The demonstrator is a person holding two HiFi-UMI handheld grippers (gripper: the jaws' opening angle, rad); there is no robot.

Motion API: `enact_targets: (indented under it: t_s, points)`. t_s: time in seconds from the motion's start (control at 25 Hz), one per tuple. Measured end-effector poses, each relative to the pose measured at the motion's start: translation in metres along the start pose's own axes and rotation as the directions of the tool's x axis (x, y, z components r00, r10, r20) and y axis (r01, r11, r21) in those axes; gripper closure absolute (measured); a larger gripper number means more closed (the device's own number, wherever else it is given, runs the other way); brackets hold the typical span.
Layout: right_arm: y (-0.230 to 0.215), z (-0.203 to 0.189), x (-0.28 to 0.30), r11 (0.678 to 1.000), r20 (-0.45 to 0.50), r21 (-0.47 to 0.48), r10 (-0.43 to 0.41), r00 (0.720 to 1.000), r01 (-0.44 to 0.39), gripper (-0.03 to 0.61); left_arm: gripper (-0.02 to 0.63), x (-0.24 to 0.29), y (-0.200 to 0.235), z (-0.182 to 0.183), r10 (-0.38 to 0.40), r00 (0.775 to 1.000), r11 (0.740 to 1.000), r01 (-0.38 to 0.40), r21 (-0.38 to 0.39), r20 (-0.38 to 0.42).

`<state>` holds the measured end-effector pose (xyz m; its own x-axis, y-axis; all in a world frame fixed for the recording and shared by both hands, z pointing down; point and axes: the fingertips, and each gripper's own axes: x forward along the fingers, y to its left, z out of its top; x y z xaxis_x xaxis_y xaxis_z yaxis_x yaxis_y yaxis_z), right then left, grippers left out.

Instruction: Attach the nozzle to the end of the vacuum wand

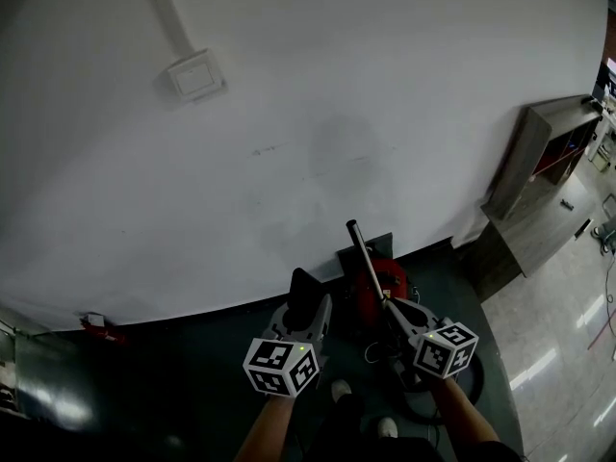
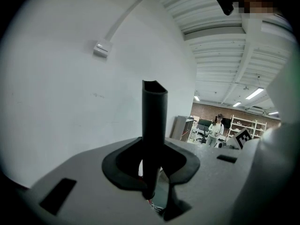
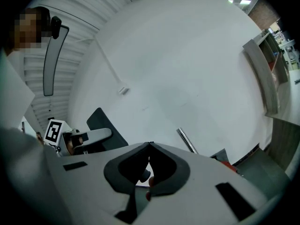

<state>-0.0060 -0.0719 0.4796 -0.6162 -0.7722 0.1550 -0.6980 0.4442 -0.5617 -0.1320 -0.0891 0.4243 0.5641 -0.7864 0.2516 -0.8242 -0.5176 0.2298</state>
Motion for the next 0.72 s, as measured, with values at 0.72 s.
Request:
enact_targets:
  t_s: [0.72]
  points:
    - [-0.014, 0.024, 0.055, 0.996, 0.0, -0.032, -0.088, 0.996, 0.088, 0.56, 0.529, 0.047, 0.057, 0.036, -0.047, 0.999, 0.999, 0.047, -0.023, -0.006]
